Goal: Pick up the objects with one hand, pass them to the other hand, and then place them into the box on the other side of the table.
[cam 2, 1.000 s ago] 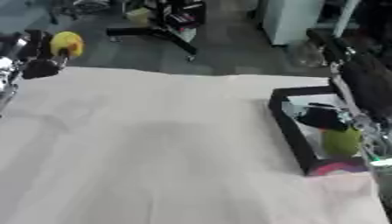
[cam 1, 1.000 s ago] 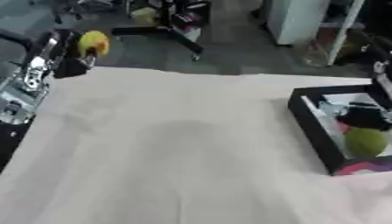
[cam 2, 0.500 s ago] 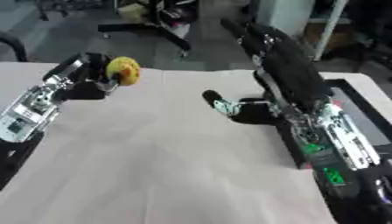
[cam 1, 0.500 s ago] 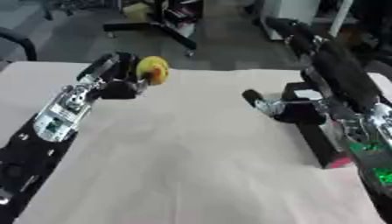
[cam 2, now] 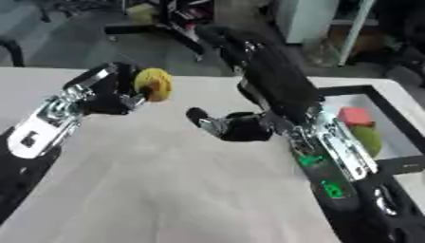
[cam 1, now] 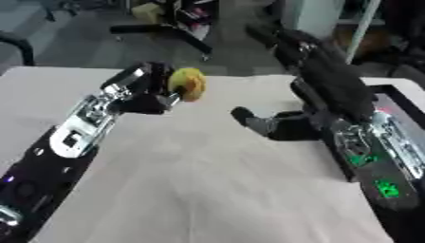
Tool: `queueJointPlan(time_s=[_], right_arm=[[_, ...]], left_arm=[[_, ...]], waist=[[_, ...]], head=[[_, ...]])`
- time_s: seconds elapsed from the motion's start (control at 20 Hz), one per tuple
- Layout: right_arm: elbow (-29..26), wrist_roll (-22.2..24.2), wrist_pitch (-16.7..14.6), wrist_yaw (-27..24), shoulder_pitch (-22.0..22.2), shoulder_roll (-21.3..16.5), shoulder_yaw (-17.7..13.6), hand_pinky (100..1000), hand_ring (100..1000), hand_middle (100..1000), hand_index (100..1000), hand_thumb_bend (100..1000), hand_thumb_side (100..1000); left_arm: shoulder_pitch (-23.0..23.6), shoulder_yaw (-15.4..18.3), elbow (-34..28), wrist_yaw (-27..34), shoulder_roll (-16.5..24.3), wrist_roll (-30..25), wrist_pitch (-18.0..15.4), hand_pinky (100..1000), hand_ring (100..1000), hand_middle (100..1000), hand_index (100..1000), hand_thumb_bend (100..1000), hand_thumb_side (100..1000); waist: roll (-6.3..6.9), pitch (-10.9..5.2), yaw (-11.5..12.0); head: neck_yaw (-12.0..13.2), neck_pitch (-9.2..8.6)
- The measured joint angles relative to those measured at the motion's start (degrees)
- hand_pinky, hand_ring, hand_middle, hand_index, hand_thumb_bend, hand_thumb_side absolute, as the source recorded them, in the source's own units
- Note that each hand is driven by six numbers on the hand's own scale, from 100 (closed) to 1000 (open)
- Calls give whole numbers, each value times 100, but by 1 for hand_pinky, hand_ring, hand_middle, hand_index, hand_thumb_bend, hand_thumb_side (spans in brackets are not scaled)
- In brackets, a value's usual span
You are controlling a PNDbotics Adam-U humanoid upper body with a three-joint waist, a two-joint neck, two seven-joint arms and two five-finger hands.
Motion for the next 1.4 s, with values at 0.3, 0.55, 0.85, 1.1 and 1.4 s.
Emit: queueJointPlan(time_s=[0.3,0.55,0.85,1.1,1.4], right_arm=[[0,22,-5,-154,-1,12,109,813,802,836,989,453,418],[0,47,5,-234,-1,42,150,802,791,825,985,444,414],[0,74,28,-293,-1,43,179,781,769,803,977,419,402],[1,93,50,-295,-1,50,180,773,759,793,971,385,388],[2,120,78,-259,0,60,181,769,745,780,965,344,369]], left_arm=[[-69,-59,-206,185,-47,-81,74,381,367,315,412,100,100],[-106,-133,-399,370,-43,-212,114,386,369,317,414,100,100],[-149,-215,-602,517,-32,-400,138,392,373,320,417,100,100],[-165,-302,-724,656,11,-558,185,399,376,323,420,100,100],[-207,-375,-819,809,14,-766,194,408,382,328,425,100,100]], waist=[[-13,0,5],[-11,0,5],[-10,0,5],[-6,0,4],[-2,0,0]], head=[[-26,0],[-35,0],[-70,0],[-78,2],[-100,3]])
